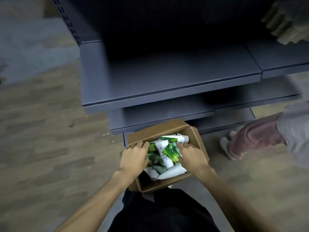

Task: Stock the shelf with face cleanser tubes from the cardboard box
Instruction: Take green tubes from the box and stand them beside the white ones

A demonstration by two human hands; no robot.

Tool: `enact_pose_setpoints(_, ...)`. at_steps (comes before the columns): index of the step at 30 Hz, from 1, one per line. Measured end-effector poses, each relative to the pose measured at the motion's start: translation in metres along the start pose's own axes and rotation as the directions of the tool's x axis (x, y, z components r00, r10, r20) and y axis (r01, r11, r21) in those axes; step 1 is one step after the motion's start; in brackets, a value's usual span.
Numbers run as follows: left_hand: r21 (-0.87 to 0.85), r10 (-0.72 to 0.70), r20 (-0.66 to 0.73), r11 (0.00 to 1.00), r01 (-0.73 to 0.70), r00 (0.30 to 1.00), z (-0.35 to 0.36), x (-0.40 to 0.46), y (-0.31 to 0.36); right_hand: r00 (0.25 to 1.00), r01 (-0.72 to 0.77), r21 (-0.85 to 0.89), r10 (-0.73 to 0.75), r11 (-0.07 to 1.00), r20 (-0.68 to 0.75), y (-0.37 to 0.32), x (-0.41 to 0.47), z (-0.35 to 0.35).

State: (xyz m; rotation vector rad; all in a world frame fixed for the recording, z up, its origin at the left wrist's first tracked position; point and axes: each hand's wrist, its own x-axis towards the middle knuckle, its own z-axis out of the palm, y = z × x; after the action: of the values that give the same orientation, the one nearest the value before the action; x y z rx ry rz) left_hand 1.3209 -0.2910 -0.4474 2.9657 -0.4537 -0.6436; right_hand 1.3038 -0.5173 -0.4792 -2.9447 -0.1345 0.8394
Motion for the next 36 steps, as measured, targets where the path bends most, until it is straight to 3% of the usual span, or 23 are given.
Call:
enact_pose_setpoints(5,0.009,-0.004,0.051,1.000,0.003,0.999,0.016,0.004,0.009,0.997,-0.015,0.020,0.013,1.000,0.072,0.013,0.015,0.022)
enact_pose_setpoints(11,-0.009,-0.013,0.137,1.000,0.015,0.990,0.035,0.001,0.015,0.982,-0.082,0.188,0.047,0.979,0.185,0.014,0.036,0.043)
enact_pose_setpoints(17,-0.050,-0.044,0.195,0.997,0.055,0.980,0.055,-0.012,0.018,0.958,-0.246,0.235,0.199,0.940,0.206,0.003,0.047,0.058)
enact_pose_setpoints(26,-0.068,-0.034,0.199,0.996,0.048,0.979,0.061,-0.019,0.016,0.969,-0.228,0.358,0.245,0.906,-0.004,0.011,0.040,0.069)
enact_pose_setpoints(30,-0.066,-0.028,0.180,0.997,0.040,0.983,0.057,-0.020,0.013,0.935,-0.171,0.454,0.289,0.874,-0.205,0.006,0.037,0.058)
enact_pose_setpoints(36,-0.065,-0.004,0.096,0.998,0.010,0.995,0.046,-0.018,0.006,0.860,0.003,0.462,0.233,0.887,-0.453,-0.016,0.035,0.013)
